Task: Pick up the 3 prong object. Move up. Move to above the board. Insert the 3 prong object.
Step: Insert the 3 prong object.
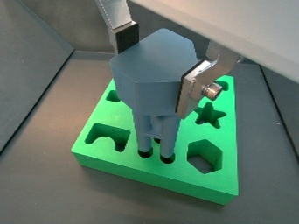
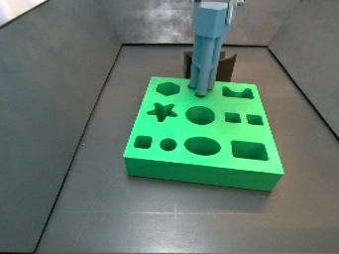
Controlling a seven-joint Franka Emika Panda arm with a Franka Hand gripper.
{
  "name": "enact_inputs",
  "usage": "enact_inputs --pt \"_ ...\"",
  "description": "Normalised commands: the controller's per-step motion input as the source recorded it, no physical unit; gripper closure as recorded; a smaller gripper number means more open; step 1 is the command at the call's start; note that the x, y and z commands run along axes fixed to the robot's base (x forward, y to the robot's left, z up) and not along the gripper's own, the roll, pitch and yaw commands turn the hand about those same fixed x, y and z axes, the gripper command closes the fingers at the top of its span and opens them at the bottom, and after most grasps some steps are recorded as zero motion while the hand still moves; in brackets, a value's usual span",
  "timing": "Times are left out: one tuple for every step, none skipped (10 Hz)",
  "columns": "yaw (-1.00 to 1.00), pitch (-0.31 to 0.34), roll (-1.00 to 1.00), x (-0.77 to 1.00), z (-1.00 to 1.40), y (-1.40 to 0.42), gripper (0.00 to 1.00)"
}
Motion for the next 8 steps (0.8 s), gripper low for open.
enact_inputs --pt "0.00 0.000 0.03 0.00 -0.05 0.17 1.00" --pt "0.01 0.000 0.02 0.00 -0.07 0.15 1.00" --pt "0.22 0.000 0.01 0.00 -0.17 0.10 1.00" --pt "0.16 -0.010 0.00 0.00 -0.07 0.00 1.00" --pt "0.00 -0.004 0.00 0.00 0.00 0.00 1.00" --pt "0.00 -0.036 0.00 0.00 -0.11 -0.09 1.00" --pt "0.00 -0.054 0.00 0.00 -0.13 -0.09 1.00" --pt "0.00 -0.034 0.00 0.00 -0.09 -0.02 1.00"
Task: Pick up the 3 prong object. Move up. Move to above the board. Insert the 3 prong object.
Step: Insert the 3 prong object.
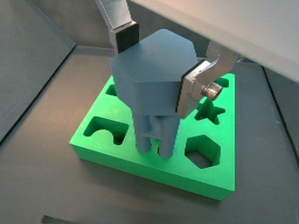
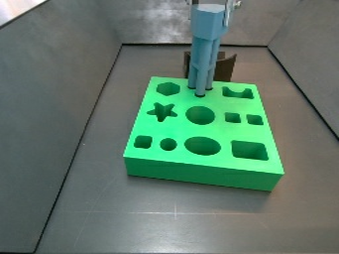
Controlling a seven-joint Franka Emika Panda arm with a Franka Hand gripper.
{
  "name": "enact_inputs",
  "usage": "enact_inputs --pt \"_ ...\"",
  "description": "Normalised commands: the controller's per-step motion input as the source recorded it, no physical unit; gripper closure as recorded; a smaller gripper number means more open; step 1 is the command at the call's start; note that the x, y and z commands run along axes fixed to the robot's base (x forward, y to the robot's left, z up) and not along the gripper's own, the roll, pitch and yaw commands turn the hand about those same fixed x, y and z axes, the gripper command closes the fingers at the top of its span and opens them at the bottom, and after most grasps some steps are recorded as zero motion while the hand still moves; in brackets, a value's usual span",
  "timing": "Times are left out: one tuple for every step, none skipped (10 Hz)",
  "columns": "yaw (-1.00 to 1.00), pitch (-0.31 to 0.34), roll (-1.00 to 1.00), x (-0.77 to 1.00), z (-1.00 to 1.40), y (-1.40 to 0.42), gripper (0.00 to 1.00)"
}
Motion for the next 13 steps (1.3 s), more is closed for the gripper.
enact_inputs --pt "0.00 -0.041 0.00 0.00 -0.08 0.00 1.00" --pt "-0.01 -0.034 0.00 0.00 -0.03 0.00 1.00" --pt "0.00 -0.034 -0.02 0.00 0.00 0.00 1.00" --pt "0.00 -0.084 -0.09 0.00 0.00 -0.01 1.00" --pt "0.00 -0.109 -0.14 0.00 0.00 -0.01 1.00" --pt "-0.01 -0.113 -0.13 0.00 0.00 0.00 1.00" --pt "-0.01 -0.101 -0.09 0.00 0.00 0.00 1.00" --pt "0.00 -0.099 -0.03 0.00 -0.09 0.00 1.00" --pt "-0.01 -0.111 -0.01 0.00 -0.10 0.00 1.00" --pt "-0.01 -0.101 0.00 0.00 -0.21 0.00 1.00" --pt "-0.18 -0.080 0.00 -0.07 -0.21 0.00 1.00" --pt "-0.24 -0.051 0.00 -0.15 -0.13 0.00 1.00" --pt "-0.19 -0.043 0.00 -0.07 -0.09 0.00 1.00"
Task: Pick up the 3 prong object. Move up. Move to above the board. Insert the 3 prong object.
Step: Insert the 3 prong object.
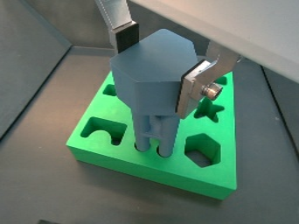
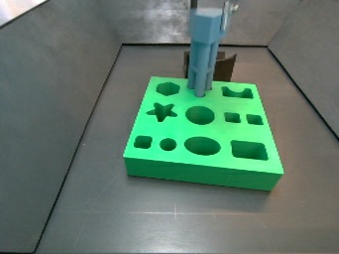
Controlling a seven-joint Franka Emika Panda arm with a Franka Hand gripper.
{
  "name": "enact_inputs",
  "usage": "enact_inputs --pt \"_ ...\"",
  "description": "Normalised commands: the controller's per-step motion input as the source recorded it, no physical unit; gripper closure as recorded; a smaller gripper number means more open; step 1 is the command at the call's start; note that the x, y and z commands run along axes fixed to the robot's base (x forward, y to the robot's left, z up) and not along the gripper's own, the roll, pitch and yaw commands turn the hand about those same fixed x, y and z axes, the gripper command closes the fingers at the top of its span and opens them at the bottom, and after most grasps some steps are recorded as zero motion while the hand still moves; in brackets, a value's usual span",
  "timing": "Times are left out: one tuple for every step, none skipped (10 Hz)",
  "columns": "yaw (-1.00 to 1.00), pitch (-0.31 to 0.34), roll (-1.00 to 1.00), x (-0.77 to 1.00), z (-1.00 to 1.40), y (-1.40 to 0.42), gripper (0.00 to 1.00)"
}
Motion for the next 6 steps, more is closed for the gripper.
enact_inputs --pt "-0.12 -0.056 0.00 0.00 -0.09 0.00 1.00" --pt "-0.12 -0.073 0.05 0.00 -0.33 -0.06 1.00" --pt "-0.06 -0.044 0.30 0.10 -0.70 -0.24 1.00" --pt "-0.01 0.000 0.45 0.24 -0.47 -0.35 1.00" --pt "0.00 0.000 0.46 0.31 -0.42 -0.39 1.00" --pt "0.00 0.000 0.47 0.45 -0.38 -0.35 1.00"
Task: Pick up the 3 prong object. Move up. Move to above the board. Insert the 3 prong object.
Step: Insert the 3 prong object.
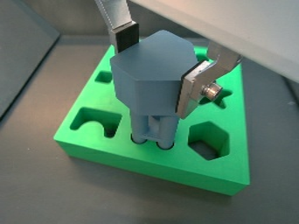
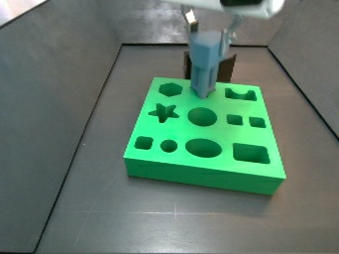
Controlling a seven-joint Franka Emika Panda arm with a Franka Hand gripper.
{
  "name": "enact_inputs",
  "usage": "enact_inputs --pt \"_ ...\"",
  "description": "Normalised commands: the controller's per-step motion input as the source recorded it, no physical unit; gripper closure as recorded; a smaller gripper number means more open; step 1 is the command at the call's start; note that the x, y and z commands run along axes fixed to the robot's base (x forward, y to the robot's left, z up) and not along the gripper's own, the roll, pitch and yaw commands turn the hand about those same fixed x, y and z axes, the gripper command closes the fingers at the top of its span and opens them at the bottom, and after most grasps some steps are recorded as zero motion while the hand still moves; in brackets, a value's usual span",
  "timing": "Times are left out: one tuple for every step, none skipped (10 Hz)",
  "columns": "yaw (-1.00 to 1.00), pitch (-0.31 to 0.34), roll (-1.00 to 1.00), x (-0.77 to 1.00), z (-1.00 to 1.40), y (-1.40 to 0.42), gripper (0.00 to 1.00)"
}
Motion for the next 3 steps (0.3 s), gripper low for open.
enact_inputs --pt "0.10 0.000 0.36 0.71 -0.50 -0.15 1.00" --pt "0.00 0.040 0.00 0.07 0.00 0.00 1.00" --pt "0.00 -0.026 0.00 0.00 0.00 0.00 1.00"
